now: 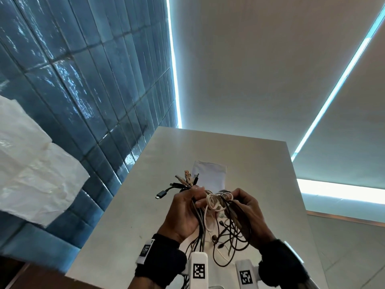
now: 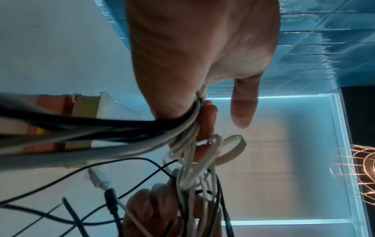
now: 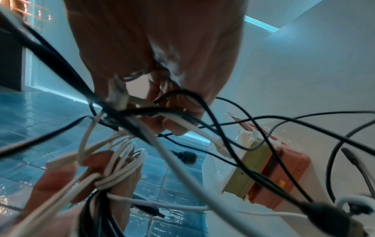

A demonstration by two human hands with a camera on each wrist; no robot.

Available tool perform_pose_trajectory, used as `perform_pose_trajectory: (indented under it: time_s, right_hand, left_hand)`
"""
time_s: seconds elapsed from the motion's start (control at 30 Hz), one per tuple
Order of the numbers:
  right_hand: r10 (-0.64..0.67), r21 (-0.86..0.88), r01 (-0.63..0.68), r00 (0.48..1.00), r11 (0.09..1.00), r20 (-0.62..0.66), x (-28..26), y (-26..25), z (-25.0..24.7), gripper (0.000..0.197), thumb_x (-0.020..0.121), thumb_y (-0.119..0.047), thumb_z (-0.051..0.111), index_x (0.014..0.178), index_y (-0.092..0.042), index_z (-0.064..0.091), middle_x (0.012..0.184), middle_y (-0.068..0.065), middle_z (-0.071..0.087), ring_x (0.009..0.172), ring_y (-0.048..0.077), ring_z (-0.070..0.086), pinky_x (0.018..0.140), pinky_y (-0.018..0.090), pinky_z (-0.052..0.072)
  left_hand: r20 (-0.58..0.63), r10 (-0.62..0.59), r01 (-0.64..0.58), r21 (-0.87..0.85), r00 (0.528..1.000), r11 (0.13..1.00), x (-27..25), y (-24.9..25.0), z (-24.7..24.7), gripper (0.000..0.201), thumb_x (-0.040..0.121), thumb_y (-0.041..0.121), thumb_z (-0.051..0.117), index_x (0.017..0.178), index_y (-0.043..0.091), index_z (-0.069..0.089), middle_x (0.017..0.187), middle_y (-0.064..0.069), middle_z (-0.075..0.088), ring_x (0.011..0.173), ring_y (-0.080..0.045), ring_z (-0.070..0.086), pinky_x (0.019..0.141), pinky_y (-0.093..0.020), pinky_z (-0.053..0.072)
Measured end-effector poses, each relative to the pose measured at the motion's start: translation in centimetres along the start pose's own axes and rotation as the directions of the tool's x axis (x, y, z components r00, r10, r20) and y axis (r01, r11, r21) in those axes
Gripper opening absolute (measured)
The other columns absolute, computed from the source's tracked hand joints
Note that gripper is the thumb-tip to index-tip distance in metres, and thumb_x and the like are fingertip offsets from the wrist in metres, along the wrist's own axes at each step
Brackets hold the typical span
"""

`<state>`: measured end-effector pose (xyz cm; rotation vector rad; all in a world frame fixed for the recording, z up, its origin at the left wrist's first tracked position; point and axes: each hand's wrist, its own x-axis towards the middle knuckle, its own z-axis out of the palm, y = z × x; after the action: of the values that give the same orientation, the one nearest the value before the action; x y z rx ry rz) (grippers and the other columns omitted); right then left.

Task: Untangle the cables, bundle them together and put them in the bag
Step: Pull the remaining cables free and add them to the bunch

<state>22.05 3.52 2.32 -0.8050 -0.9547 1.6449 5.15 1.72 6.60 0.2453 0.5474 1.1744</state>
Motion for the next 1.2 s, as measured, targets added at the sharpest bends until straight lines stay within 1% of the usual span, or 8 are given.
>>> perform_pose_trajectory:
  time_s: [0.17,0.33,0.5,0.73,0.9,1.0,1.1,1.2]
  right_hand:
    - [0.013,-0.066,-0.017,0.998,0.998,-0.059,0.2,0.3,-1.3,0.015,0.091,0.006,0.047,0.081,0.0,0.055,0.075,0.011,0.059,0.06,0.014,0.055,0.055,0.021,0.047]
    - [0.027,-0.154,-0.03,0.999,0.988,-0.026,0.9,-0.4,-2.1,0.003,0.08,-0.008,0.062,0.077,-0.007,0.062,0.072,0.01,0.059,0.06,0.013,0.053,0.055,0.021,0.045]
    - [0.082,-0.229,-0.07,0.996,0.971,0.045,1.7,-1.5,-3.0,0.003,0.075,-0.011,0.062,0.076,-0.01,0.064,0.069,0.007,0.057,0.059,0.013,0.047,0.056,0.027,0.04]
    - [0.164,-0.265,-0.124,0.977,0.956,0.137,2.4,-2.1,-3.3,0.017,0.071,-0.022,0.069,0.08,-0.008,0.066,0.07,0.013,0.055,0.06,0.02,0.045,0.059,0.033,0.034]
    - [0.218,-0.291,-0.156,0.956,0.944,0.195,2.5,-2.9,-3.7,0.008,0.081,-0.012,0.063,0.084,-0.004,0.065,0.066,0.006,0.056,0.056,0.016,0.046,0.061,0.033,0.036]
    - [0.228,-0.219,-0.178,0.947,0.959,0.227,2.3,-2.9,-4.0,0.012,0.083,-0.01,0.063,0.086,0.001,0.06,0.071,0.01,0.056,0.06,0.018,0.049,0.06,0.03,0.041]
    - [0.202,-0.105,-0.184,0.956,0.977,0.213,2.0,-2.5,-3.5,0.008,0.088,-0.004,0.057,0.082,-0.001,0.061,0.074,0.011,0.061,0.06,0.016,0.058,0.063,0.029,0.051]
    - [0.204,-0.093,-0.189,0.958,0.978,0.201,2.0,-2.3,-3.6,0.011,0.089,-0.005,0.058,0.078,-0.006,0.059,0.073,0.011,0.057,0.06,0.018,0.052,0.06,0.029,0.045]
  left_hand:
    - [-0.06,0.011,-0.008,0.046,0.998,0.999,0.4,-0.2,-0.7,0.035,0.071,-0.013,0.053,0.074,0.019,0.041,0.065,-0.002,0.035,0.05,-0.018,0.048,0.049,-0.028,0.051]
    - [-0.093,0.095,-0.07,0.246,0.991,0.967,0.8,-0.1,-1.0,0.046,0.066,-0.019,0.056,0.079,0.019,0.033,0.06,0.003,0.033,0.049,-0.013,0.045,0.049,-0.028,0.05]
    - [-0.058,0.129,-0.095,0.401,0.99,0.911,0.9,0.0,-1.5,0.052,0.068,-0.025,0.056,0.08,0.018,0.03,0.061,0.004,0.032,0.051,-0.011,0.043,0.052,-0.028,0.05]
    - [-0.064,0.229,-0.11,0.731,0.971,0.673,1.0,-0.3,-1.5,0.055,0.071,-0.026,0.062,0.078,0.017,0.03,0.061,0.006,0.029,0.05,-0.008,0.031,0.056,-0.025,0.048]
    - [-0.02,0.28,-0.151,0.806,0.96,0.573,0.8,-0.4,-0.9,0.051,0.071,-0.023,0.066,0.08,0.014,0.032,0.062,0.002,0.029,0.044,-0.005,0.027,0.049,-0.018,0.046]
    - [-0.01,0.28,-0.158,0.806,0.96,0.571,0.9,-0.3,-1.2,0.05,0.072,-0.019,0.068,0.078,0.015,0.032,0.062,0.003,0.029,0.047,-0.006,0.027,0.052,-0.02,0.045]
    - [0.006,0.251,-0.162,0.777,0.968,0.608,1.0,-0.4,-1.6,0.053,0.071,-0.02,0.069,0.078,0.017,0.031,0.063,0.005,0.028,0.05,-0.007,0.027,0.056,-0.023,0.045]
    - [0.006,0.227,-0.158,0.733,0.974,0.661,0.9,-0.2,-1.8,0.055,0.07,-0.025,0.065,0.078,0.017,0.03,0.064,0.003,0.028,0.05,-0.007,0.028,0.056,-0.022,0.048]
